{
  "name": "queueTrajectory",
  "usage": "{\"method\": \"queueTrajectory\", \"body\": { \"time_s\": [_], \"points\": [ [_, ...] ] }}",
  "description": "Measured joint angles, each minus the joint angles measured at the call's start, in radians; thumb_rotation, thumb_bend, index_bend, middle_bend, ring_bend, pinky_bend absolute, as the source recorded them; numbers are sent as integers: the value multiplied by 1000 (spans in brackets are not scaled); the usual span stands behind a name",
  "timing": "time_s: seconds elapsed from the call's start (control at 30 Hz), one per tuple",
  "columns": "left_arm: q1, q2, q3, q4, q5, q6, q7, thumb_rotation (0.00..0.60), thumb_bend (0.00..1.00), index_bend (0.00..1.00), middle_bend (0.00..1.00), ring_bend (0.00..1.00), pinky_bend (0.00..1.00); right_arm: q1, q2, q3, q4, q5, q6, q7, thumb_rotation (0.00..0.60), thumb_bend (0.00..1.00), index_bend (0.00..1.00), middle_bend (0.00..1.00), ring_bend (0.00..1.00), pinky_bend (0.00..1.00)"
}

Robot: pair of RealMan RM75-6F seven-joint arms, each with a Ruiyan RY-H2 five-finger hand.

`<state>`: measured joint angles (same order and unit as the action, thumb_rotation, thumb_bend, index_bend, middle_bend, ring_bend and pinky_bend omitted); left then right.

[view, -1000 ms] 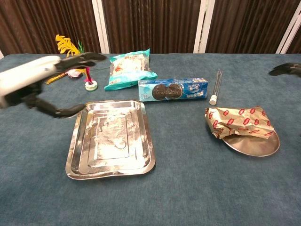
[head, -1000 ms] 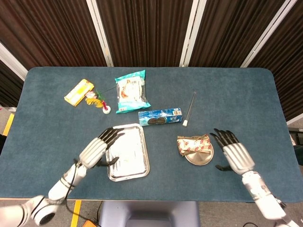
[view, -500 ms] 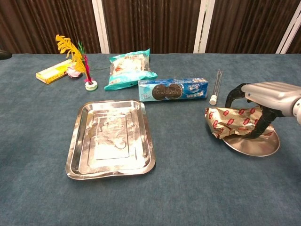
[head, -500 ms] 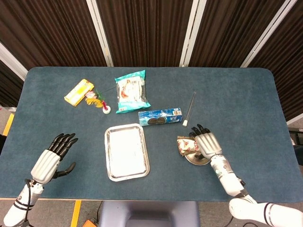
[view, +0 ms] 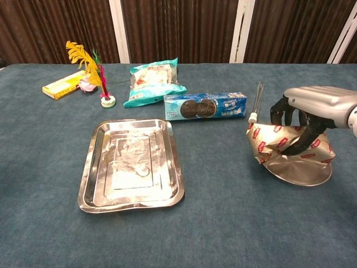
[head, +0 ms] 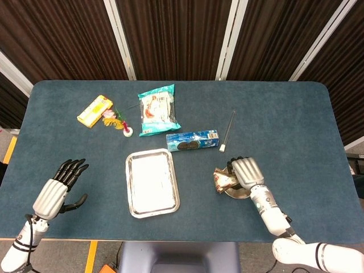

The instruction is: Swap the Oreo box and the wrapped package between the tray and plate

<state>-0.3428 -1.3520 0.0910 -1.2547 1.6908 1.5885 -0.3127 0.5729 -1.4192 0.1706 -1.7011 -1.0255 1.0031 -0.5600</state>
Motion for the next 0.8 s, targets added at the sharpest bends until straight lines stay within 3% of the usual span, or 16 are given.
{"method": "queueTrajectory", "body": {
  "time_s": [0.17,0.3,0.4,0.43,0.5,0.6,0.8],
  "points": [
    [7,-4,-8,-8,15,7,-1,600,364,0,0,0,0,3,89,-44,-190,-50,-3,-34,600,372,720,533,476,579],
    [15,-9,-10,-8,20,5,7,600,364,0,0,0,0,43,85,-75,-238,-18,-42,-107,600,373,665,527,462,574],
    [23,-6,-16,-10,17,9,7,600,363,0,0,0,0,72,37,-94,-224,13,-55,-148,600,360,363,403,356,491],
    [26,-5,-18,-10,15,10,7,600,363,0,0,0,0,80,21,-101,-216,18,-60,-154,600,329,203,319,279,415],
    [32,0,-22,-10,10,10,6,600,363,0,0,0,0,97,-2,-115,-201,32,-78,-155,600,237,30,172,134,272],
    [37,4,-26,-11,6,9,-2,600,363,0,0,0,0,110,16,-122,-215,52,-105,-138,600,124,0,40,12,186],
    [39,9,-34,-12,11,4,-3,600,363,0,0,0,0,99,153,-118,-293,31,-117,-21,600,69,0,1,0,159]
  ]
}}
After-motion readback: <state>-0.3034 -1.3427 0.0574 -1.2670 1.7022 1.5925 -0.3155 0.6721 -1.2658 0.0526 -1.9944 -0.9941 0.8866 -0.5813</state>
